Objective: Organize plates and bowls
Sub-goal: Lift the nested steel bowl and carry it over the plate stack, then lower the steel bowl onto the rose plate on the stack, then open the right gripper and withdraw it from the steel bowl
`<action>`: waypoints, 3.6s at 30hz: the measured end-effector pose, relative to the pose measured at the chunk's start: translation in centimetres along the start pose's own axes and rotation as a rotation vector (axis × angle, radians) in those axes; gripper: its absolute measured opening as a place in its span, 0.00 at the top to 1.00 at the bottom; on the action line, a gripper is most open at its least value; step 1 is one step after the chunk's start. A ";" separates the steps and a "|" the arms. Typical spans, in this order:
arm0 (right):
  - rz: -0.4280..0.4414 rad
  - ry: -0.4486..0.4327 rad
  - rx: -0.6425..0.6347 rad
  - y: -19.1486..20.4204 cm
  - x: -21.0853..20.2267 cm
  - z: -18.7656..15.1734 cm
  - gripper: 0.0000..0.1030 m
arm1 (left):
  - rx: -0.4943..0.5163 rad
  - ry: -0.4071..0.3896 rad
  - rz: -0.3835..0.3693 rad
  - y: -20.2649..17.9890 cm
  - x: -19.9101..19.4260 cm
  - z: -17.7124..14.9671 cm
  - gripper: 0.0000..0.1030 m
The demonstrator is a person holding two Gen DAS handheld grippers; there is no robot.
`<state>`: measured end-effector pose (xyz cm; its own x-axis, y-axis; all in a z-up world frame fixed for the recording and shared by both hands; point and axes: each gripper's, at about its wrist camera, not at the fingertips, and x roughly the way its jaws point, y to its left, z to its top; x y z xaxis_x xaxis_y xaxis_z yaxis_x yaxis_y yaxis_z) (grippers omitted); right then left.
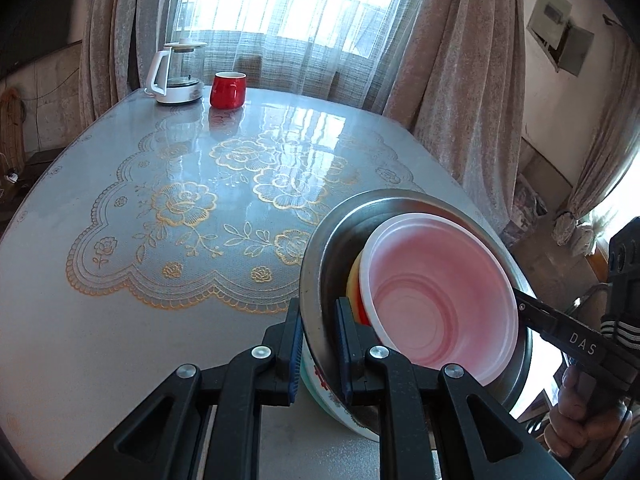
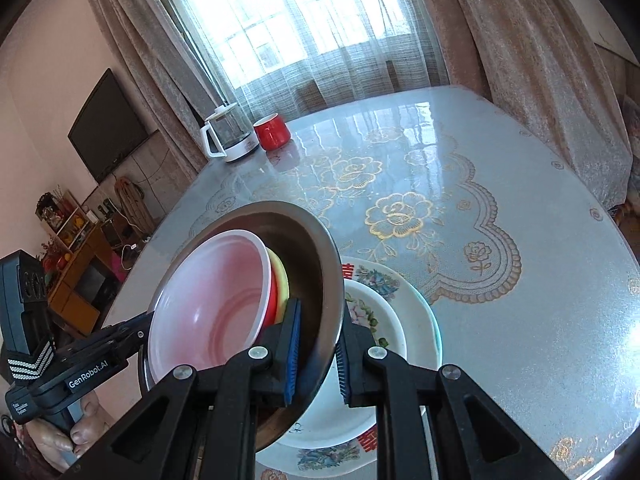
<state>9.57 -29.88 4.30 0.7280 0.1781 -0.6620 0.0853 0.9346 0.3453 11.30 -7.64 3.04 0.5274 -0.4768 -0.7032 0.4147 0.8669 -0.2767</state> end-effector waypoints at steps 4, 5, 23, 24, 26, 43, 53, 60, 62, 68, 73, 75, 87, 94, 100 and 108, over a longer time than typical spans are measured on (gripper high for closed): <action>-0.017 0.020 0.023 -1.2 0.5 -0.3 0.84 | 0.014 0.024 0.002 -0.7 0.9 -0.2 0.85; -0.025 0.023 0.028 -1.5 0.5 -0.5 0.84 | 0.017 0.031 0.002 -0.8 1.2 -0.3 0.85; -0.078 0.107 0.092 -4.3 3.0 -2.3 0.84 | 0.019 0.106 0.010 -1.2 3.8 -1.9 0.85; -0.080 0.103 0.090 -4.4 3.1 -2.3 0.84 | 0.022 0.105 0.015 -1.3 3.8 -1.9 0.85; -0.083 0.102 0.087 -4.4 3.0 -2.4 0.84 | 0.020 0.107 0.012 -1.3 3.8 -1.9 0.84; -0.073 0.080 0.105 -5.0 1.7 -2.1 0.79 | 0.029 0.087 0.014 -1.5 3.6 -2.0 0.84; -0.083 0.045 0.091 -4.7 0.9 -2.5 0.89 | 0.055 0.057 0.046 -1.6 3.1 -2.2 0.84; -0.116 0.030 0.065 -4.1 1.2 -2.4 0.89 | 0.060 0.048 0.052 -1.6 3.1 -2.2 0.84; -0.116 0.029 0.065 -4.1 1.3 -2.4 0.89 | 0.059 0.046 0.053 -1.6 3.1 -2.3 0.84; -0.110 0.024 0.064 -4.2 1.2 -2.7 0.89 | 0.060 0.038 0.060 -1.8 3.0 -2.5 0.84; -0.121 0.022 0.053 -4.0 1.2 -2.8 0.88 | 0.055 0.033 0.061 -1.8 2.8 -2.5 0.84; -0.122 0.021 0.054 -4.0 1.2 -2.8 0.88 | 0.054 0.029 0.062 -1.8 2.6 -2.6 0.84; -0.149 0.006 0.045 -3.5 1.0 -3.1 0.86 | 0.056 -0.023 0.088 -1.9 0.8 -3.0 0.84; -0.166 -0.004 0.034 -3.1 1.0 -3.4 0.85 | 0.061 -0.046 0.111 -1.9 0.1 -3.4 0.84; -0.177 -0.012 0.029 -2.9 1.1 -3.5 0.85 | 0.046 -0.065 0.137 -1.6 -0.3 -4.0 0.84; -0.113 -0.036 0.088 -3.5 0.0 -3.4 0.73 | 0.031 -0.064 0.133 -1.1 -0.2 -4.2 0.84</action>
<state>6.97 -32.14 0.81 0.7338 0.0607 -0.6766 0.2267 0.9171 0.3280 7.63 -7.88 0.79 0.6247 -0.3675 -0.6890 0.3605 0.9184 -0.1630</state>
